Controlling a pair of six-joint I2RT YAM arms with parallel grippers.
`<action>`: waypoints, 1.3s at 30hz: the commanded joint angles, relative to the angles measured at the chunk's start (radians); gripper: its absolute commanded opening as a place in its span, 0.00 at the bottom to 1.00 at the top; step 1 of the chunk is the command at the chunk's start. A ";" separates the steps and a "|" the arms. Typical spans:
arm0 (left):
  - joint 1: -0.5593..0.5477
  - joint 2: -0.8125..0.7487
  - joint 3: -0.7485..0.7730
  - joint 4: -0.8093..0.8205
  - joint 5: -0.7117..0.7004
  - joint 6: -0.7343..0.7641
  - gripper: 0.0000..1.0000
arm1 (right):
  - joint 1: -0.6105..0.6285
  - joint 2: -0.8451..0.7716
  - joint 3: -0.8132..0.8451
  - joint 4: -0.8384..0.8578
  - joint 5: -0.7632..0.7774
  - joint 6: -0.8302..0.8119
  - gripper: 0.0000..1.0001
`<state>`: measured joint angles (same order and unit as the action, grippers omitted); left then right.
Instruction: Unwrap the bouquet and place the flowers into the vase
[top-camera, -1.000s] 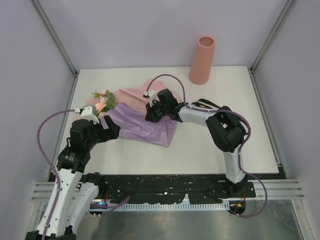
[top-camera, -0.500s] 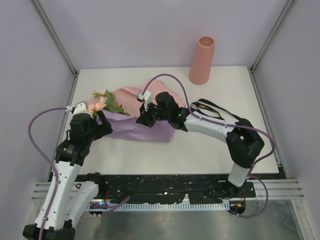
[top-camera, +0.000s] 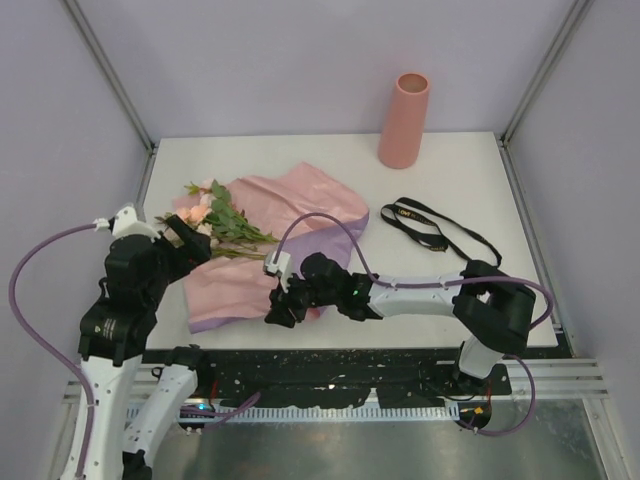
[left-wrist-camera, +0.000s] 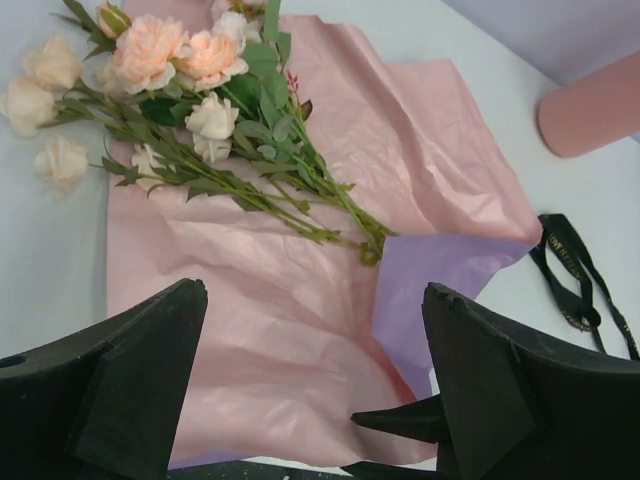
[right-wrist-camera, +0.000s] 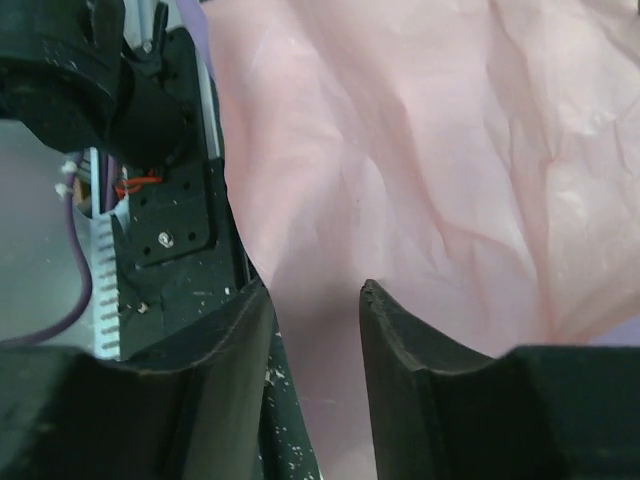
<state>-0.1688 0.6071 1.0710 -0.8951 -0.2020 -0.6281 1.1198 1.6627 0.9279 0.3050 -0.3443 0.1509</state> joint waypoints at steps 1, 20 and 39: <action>0.002 0.059 -0.094 0.030 0.076 -0.019 0.93 | 0.014 -0.004 -0.046 0.092 0.068 0.047 0.50; 0.000 0.385 -0.450 0.350 0.251 -0.177 0.87 | -0.002 -0.119 -0.083 -0.084 0.708 0.220 0.61; -0.023 0.299 -0.457 0.256 0.084 -0.170 0.88 | 0.032 -0.123 -0.297 0.034 0.528 0.395 0.61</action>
<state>-0.1883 0.8867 0.6334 -0.6350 -0.0700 -0.7849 1.1458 1.5482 0.6395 0.3153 0.1734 0.5003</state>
